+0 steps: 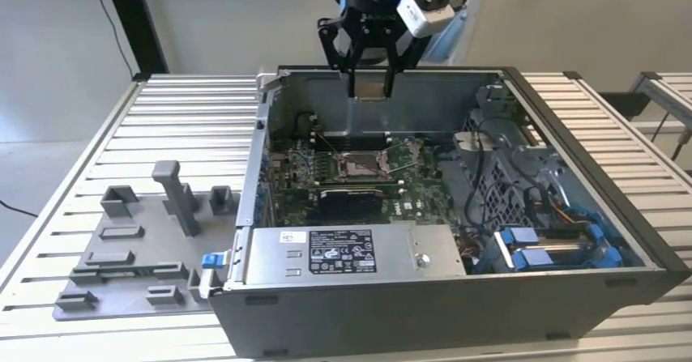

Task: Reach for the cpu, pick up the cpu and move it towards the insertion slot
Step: 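Pick up the cpu and move it towards the insertion slot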

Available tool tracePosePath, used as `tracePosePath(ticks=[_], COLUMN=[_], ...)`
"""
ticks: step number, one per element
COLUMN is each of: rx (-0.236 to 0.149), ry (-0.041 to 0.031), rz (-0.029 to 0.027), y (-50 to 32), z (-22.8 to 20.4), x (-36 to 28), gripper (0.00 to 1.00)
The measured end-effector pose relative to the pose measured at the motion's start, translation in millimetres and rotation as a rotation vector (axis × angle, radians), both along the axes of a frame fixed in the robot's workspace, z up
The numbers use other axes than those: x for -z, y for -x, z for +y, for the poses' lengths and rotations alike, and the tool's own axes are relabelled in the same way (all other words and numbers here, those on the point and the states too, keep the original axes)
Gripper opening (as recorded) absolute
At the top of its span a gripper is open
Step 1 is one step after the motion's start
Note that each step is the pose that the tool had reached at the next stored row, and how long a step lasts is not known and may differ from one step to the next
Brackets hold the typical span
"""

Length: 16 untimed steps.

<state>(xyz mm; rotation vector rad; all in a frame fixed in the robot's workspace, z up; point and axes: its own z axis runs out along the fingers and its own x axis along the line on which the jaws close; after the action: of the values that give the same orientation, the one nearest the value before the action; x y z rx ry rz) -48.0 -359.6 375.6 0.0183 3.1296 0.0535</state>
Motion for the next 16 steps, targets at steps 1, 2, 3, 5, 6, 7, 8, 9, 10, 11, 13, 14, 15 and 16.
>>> tracePosePath(ticks=[1,2,3,5,6,7,8,9,10,11,13,14,15,16], rx=[0.000,0.000,0.000,0.000,0.000,0.000,0.000,0.000,0.000,0.000,0.000,0.000,0.000,0.000], ry=[0.0001,0.0001,0.0000,0.0000,0.0001,0.0000,0.0000,0.0000,0.0001,0.0000,0.0000,0.0001,0.0001,0.0000], rz=[0.0001,0.0001,0.0000,0.0000,0.0000,0.0000,0.0000,0.0000,0.0000,0.0000,0.0000,0.0001,0.0001,0.0000], y=[-0.4,-0.8,-1.2,-2.5,-2.9,-3.3,-3.6,-3.9,-4.0,-4.2,-4.4,-4.5,-4.6,-4.6], z=[1.9,3.7,5.3,10.4,12.7,15.1,17.6,19.9,21.9,24.0,28.2,30.0,31.5,32.5], x=[0.0,0.1,0.2,0.4,0.4,0.5,0.6,0.8,0.8,0.9,1.1,1.1,1.2,1.2], gripper=[0.00,0.00,0.00,0.00,0.00,0.00,0.00,0.00,0.00,0.00,0.00,0.00,0.00,0.00])
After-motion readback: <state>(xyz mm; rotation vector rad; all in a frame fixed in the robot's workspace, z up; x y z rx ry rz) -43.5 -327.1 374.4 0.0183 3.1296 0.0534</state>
